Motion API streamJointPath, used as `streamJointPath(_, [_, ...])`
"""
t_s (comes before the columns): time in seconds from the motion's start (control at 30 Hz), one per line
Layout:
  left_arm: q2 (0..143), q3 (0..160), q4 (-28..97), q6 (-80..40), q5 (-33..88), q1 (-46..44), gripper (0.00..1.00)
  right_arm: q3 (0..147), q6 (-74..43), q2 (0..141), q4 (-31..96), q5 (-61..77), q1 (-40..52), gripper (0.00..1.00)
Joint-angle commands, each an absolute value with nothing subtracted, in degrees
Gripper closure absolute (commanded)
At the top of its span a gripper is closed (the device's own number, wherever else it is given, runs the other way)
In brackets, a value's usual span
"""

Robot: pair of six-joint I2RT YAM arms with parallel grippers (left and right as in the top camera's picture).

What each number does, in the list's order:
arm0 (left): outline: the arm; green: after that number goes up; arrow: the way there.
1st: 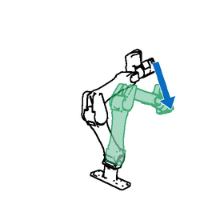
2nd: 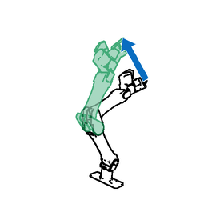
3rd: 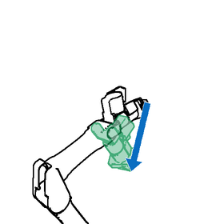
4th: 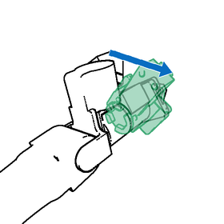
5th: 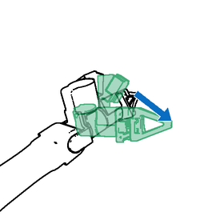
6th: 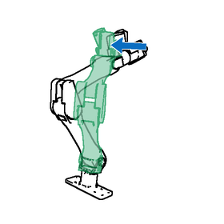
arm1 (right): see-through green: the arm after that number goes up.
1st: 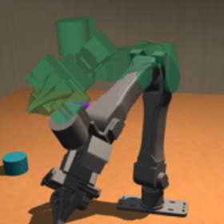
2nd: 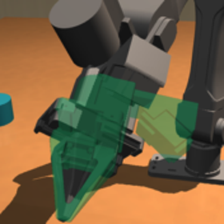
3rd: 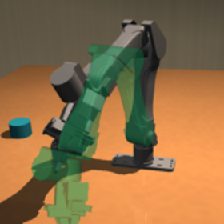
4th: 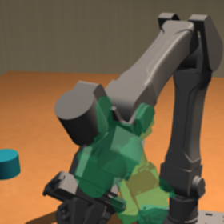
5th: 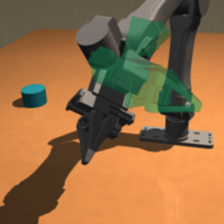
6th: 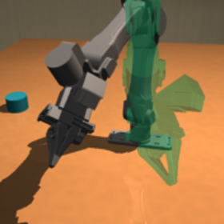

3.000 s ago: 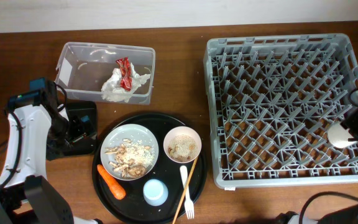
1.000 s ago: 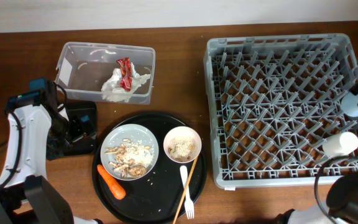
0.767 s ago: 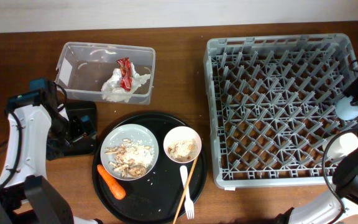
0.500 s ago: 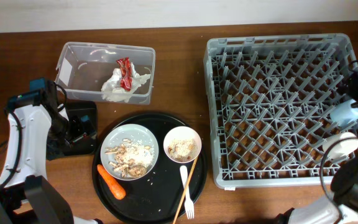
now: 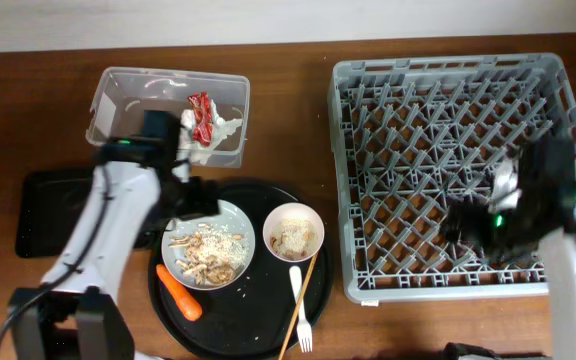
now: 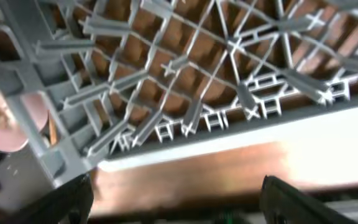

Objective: Sort waste into correct bins and load items into the dishwasher rack
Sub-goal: 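Grasp the pink bowl with the left gripper and tip rice onto the black tray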

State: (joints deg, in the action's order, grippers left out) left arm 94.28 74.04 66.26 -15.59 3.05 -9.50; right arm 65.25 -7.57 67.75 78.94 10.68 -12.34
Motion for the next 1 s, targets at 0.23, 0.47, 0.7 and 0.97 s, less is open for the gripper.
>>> streamJointPath(0.23, [96.7, 74.1, 52.7, -12.5, -0.7, -46.9, 0.08, 58.4, -8.2, 61.8, 75.7, 12.4, -12.0, 0.1])
streamJointPath(0.47, [105.9, 74.1, 54.1, -12.3, -5.4, -51.0, 0.24, 58.4, -8.2, 61.8, 75.6, 12.3, -12.0, 0.1])
streamJointPath(0.7, [109.5, 74.1, 54.7, -12.3, -5.4, -51.0, 0.76, 58.4, -8.1, 61.8, 75.5, 12.2, -12.0, 0.1])
streamJointPath(0.97, [109.0, 74.5, 56.2, -12.4, -8.5, -50.9, 0.99, 58.4, -8.1, 61.8, 75.6, 12.2, -12.0, 0.09])
